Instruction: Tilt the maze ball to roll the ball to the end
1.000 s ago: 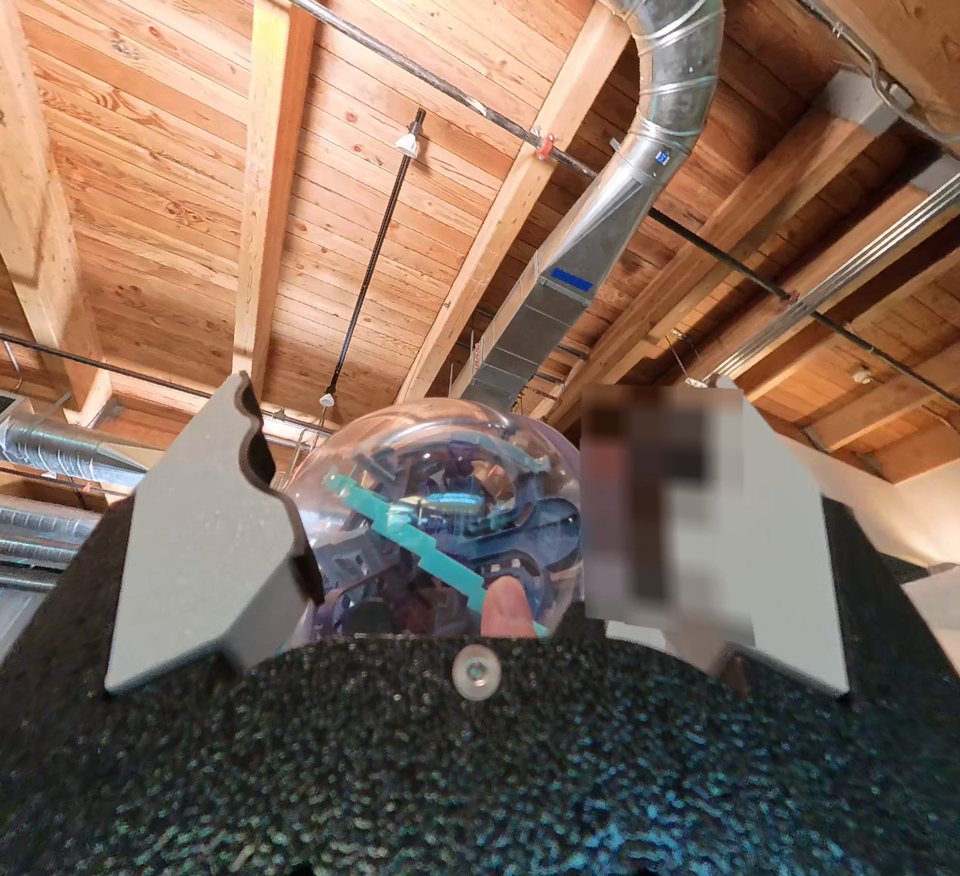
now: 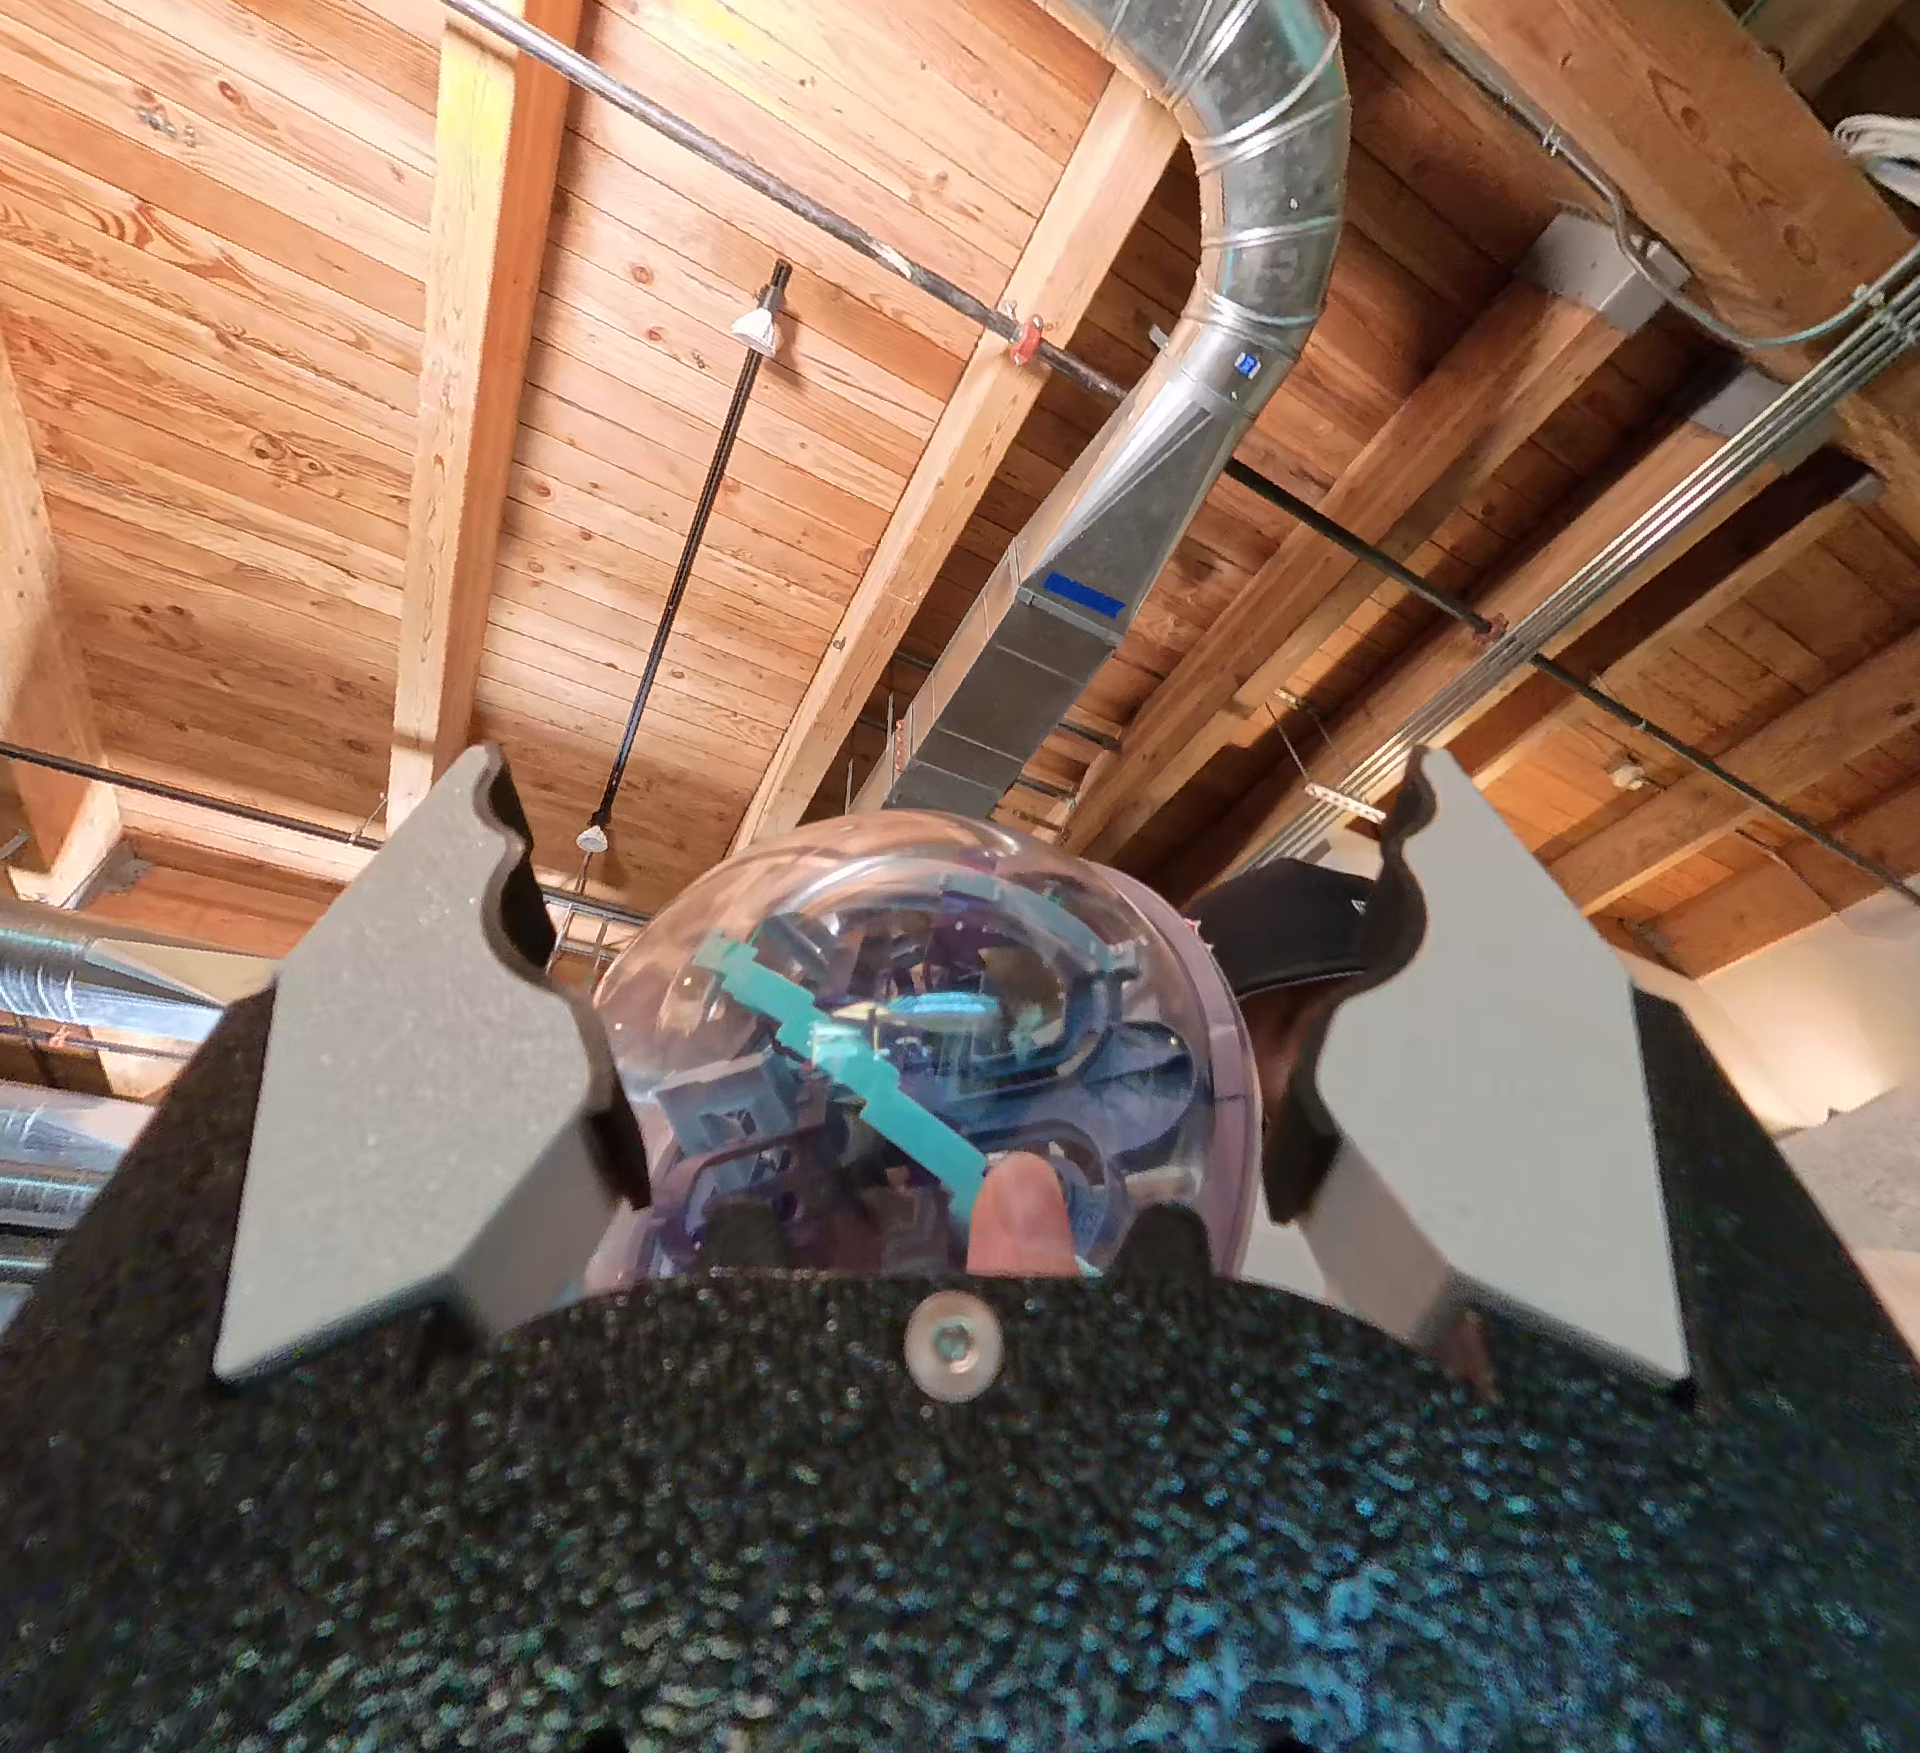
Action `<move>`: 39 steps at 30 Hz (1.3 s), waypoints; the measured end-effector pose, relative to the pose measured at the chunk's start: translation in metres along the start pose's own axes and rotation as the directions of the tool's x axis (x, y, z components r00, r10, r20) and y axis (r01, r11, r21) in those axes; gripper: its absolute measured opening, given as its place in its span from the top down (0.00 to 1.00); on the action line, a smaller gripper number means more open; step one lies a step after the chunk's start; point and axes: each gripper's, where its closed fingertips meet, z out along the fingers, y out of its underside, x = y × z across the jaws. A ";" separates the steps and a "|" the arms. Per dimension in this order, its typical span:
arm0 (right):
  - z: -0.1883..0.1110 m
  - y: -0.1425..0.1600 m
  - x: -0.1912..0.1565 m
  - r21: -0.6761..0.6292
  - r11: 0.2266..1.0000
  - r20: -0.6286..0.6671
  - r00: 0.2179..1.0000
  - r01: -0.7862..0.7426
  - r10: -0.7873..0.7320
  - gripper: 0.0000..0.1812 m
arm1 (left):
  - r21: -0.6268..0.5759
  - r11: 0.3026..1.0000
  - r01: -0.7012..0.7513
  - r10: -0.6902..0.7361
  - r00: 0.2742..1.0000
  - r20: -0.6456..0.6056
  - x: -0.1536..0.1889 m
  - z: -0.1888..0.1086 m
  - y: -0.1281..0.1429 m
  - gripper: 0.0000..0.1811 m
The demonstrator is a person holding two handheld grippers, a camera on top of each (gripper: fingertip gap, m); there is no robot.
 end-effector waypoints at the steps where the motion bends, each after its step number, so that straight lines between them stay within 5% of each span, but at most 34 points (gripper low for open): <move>1: 0.000 0.001 0.000 -0.004 1.000 0.000 1.000 0.000 0.000 0.83 | 0.009 1.000 0.010 -0.010 1.000 0.006 -0.002 -0.002 -0.001 0.15; 39: 0.001 0.020 -0.001 -0.092 0.996 0.010 1.000 -0.017 0.018 0.80 | 0.100 0.988 0.121 -0.126 0.991 0.044 -0.025 -0.030 -0.005 0.15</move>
